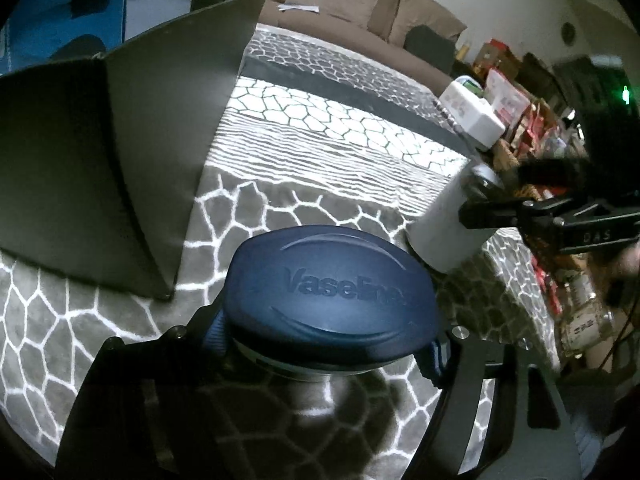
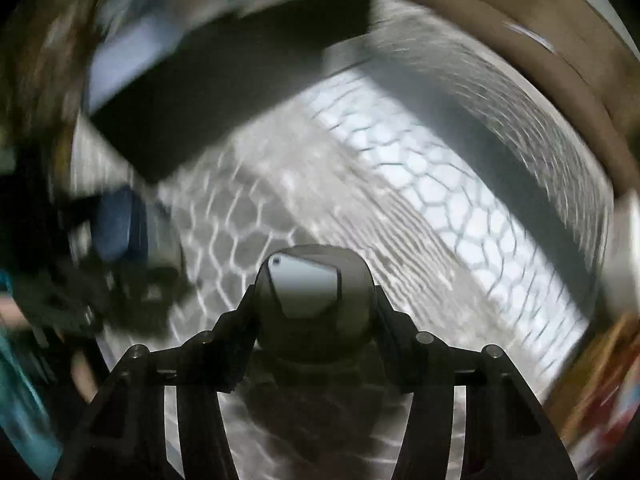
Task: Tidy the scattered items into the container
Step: 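Lift the Vaseline jar with the left tool while the right tool lifts the canister, then carry the jar and canister with both tools over the white box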
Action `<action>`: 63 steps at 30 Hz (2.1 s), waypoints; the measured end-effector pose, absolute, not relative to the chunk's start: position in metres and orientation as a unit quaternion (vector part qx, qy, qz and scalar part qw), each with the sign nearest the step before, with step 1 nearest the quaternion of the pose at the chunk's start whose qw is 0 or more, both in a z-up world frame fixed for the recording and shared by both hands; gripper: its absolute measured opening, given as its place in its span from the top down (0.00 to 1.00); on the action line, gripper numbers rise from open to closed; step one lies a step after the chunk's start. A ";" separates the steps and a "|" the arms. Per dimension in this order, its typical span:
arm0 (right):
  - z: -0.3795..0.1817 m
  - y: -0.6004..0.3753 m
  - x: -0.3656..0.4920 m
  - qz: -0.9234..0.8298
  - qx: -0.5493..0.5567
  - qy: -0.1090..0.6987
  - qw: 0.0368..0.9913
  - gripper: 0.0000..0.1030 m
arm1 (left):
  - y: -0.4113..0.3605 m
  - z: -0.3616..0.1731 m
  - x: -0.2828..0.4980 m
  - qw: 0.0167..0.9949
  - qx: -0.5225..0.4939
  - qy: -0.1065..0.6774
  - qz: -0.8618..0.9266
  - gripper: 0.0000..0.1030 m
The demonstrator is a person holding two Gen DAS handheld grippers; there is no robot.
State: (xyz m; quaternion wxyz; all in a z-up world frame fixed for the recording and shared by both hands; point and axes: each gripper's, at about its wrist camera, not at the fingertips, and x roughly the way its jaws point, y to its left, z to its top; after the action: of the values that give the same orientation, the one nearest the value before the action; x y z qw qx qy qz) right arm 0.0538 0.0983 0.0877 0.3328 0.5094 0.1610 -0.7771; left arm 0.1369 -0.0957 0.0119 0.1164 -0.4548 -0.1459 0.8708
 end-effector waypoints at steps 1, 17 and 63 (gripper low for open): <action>0.082 0.105 0.051 -0.786 0.510 0.130 0.324 0.47 | -0.095 0.012 0.137 0.115 -0.455 -0.142 0.871 0.28; 0.057 0.113 0.079 -0.841 0.475 0.025 0.259 0.40 | -0.087 0.021 0.136 0.091 -0.454 -0.111 0.879 0.15; 0.155 0.062 0.135 -0.874 0.388 0.029 0.291 0.46 | -0.167 0.125 0.168 0.115 -0.397 -0.176 0.894 0.33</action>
State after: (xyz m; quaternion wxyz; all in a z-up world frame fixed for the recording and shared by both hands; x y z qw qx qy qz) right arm 0.1345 0.0616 0.1548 0.2914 0.3885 0.0293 -0.8737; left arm 0.1677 -0.1668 0.1249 0.1150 -0.3967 -0.1757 0.8936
